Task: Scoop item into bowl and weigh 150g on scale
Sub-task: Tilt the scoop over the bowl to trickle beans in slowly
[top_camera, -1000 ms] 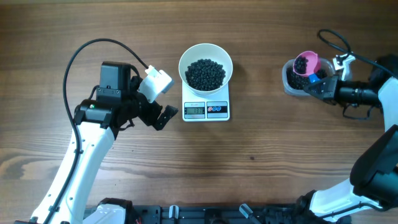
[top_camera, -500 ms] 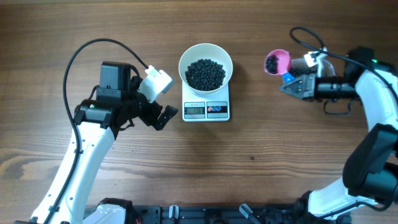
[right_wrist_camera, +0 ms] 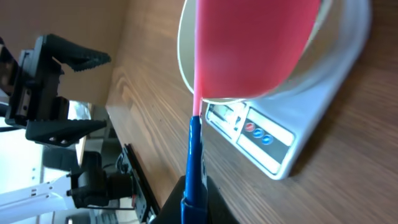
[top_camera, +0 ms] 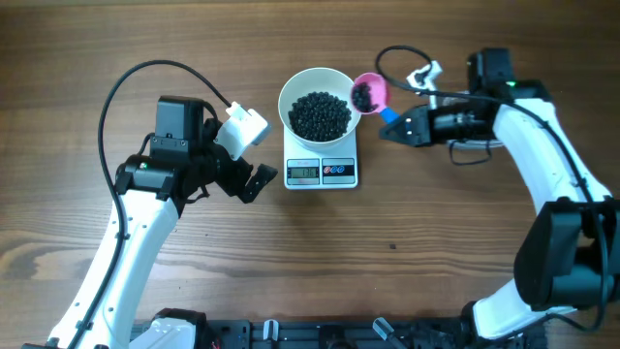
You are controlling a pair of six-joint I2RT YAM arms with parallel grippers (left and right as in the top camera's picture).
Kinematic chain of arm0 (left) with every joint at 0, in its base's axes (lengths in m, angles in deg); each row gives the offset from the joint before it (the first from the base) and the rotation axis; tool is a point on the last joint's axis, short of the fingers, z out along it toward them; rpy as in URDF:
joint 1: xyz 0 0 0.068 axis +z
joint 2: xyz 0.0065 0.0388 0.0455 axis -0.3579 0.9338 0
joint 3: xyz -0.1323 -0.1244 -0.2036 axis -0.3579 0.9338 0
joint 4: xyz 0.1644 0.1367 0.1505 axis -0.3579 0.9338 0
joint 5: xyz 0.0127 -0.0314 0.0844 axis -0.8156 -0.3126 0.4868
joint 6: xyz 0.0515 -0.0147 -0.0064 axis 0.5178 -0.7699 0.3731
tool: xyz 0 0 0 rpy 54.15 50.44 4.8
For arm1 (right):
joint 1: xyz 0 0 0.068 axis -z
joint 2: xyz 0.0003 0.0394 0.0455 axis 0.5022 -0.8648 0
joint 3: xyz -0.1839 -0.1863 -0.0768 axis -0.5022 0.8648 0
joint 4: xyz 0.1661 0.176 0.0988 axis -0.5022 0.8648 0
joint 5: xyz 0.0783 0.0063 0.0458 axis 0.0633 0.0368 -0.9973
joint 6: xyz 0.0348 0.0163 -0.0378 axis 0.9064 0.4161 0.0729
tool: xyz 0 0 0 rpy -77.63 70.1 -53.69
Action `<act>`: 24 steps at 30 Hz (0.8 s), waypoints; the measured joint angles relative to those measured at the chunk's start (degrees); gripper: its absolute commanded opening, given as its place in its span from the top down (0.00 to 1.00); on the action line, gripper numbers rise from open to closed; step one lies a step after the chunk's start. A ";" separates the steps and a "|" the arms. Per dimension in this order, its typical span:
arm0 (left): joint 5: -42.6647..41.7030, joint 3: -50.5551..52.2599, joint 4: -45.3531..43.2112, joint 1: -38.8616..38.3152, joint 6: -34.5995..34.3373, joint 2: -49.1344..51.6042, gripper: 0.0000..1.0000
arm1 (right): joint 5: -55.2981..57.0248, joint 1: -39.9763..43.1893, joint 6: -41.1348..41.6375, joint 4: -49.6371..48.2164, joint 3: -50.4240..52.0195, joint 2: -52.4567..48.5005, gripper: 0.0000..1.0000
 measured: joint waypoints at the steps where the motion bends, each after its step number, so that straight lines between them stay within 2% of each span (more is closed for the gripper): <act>1: 0.00 0.00 0.00 0.00 0.00 0.02 0.00 | 0.61 -1.01 0.57 -0.09 -0.66 0.00 0.96; 13: 0.00 0.00 0.00 0.00 0.00 0.00 0.00 | 14.86 -11.26 4.39 -0.13 -8.59 0.00 0.96; 24: 0.00 0.00 0.00 0.00 -0.02 0.00 0.01 | 31.91 -18.88 4.55 -1.31 -9.03 0.00 0.96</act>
